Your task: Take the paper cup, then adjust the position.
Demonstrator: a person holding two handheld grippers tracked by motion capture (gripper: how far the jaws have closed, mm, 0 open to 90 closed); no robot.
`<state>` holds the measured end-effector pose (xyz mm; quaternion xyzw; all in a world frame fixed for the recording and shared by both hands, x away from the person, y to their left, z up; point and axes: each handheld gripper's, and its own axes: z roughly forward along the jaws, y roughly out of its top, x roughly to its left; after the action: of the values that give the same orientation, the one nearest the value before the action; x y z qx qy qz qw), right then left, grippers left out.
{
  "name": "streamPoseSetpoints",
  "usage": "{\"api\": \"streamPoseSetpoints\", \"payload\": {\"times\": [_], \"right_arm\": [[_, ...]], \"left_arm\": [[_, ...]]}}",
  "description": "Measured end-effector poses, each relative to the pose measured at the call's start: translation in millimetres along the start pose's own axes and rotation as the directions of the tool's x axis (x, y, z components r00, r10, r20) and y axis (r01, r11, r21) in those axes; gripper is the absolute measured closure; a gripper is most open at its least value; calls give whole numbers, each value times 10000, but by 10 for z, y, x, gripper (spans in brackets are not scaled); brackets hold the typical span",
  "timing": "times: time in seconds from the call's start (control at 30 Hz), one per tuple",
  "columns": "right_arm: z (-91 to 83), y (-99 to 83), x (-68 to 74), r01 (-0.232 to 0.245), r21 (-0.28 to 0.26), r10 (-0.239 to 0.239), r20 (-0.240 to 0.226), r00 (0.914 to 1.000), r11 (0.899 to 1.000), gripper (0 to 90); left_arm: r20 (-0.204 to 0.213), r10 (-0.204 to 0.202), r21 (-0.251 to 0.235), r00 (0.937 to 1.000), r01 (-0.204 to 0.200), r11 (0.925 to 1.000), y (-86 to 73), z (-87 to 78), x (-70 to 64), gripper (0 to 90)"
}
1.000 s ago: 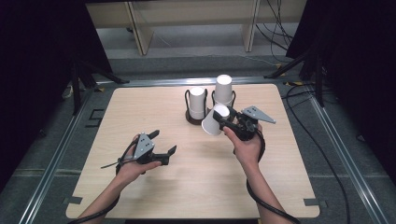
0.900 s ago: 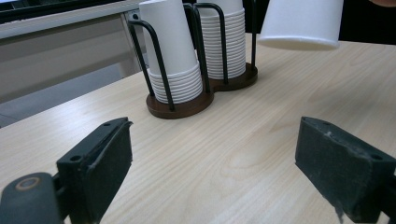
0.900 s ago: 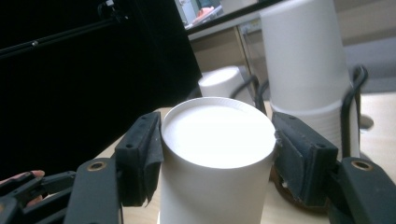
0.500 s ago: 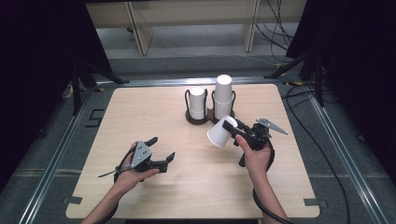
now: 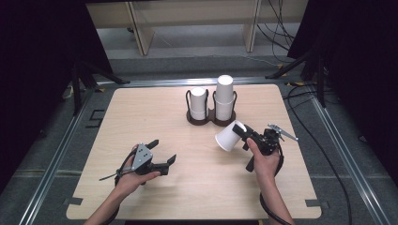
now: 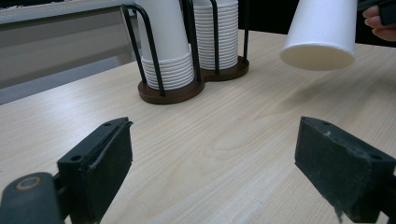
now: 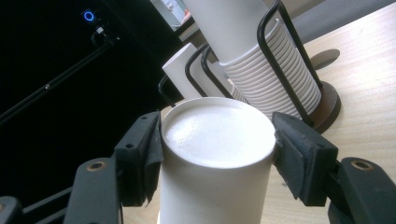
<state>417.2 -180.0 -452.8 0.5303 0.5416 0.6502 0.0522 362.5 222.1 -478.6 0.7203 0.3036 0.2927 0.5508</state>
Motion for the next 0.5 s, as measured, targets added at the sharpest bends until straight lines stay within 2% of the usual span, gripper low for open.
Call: {"api": "streamPoseSetpoints", "payload": {"times": [0.07,0.1,0.17,0.2,0.23,0.27,0.3,0.37,0.4,0.47,0.5], "right_arm": [[0,-2,4,-21,84,21,24,10000,10000,365],[10,-12,-3,20,112,-19,-80,10000,9999,365],[17,-17,2,-89,200,90,-42,10000,9998,365],[24,-25,10,-272,212,276,-198,9994,9994,365],[33,-27,-4,-57,243,61,-151,9999,9997,366],[41,-29,-3,-87,262,92,-190,9998,9996,366],[47,-37,2,-361,323,369,-225,9991,9988,365],[55,-36,-32,-286,310,294,-250,9993,9991,365],[58,-41,-47,-408,278,417,-317,9986,9988,366],[56,-42,-57,-454,299,461,-240,9986,9985,366],[55,-49,-81,-600,238,609,-403,9973,9979,366]], "left_arm": [[-14,15,135,10000,-15,9999,1,-9,-3,109],[64,-25,-14,10000,25,10000,-10,12,-7,109],[39,-17,89,10000,17,10000,-8,8,-11,109],[52,-9,182,10000,8,9998,-7,8,-16,109],[148,-21,-10,9999,21,10000,-14,35,-20,109],[106,16,147,9999,-17,9999,-9,31,-29,109],[205,13,-6,9998,-13,10000,-8,66,-48,109],[231,84,205,9997,-89,9998,9,70,-67,109],[327,104,25,9994,-105,9999,11,97,-71,109],[312,41,142,9995,-45,9999,21,101,-82,109],[465,45,-35,9989,-43,10000,31,148,-94,109]]}}
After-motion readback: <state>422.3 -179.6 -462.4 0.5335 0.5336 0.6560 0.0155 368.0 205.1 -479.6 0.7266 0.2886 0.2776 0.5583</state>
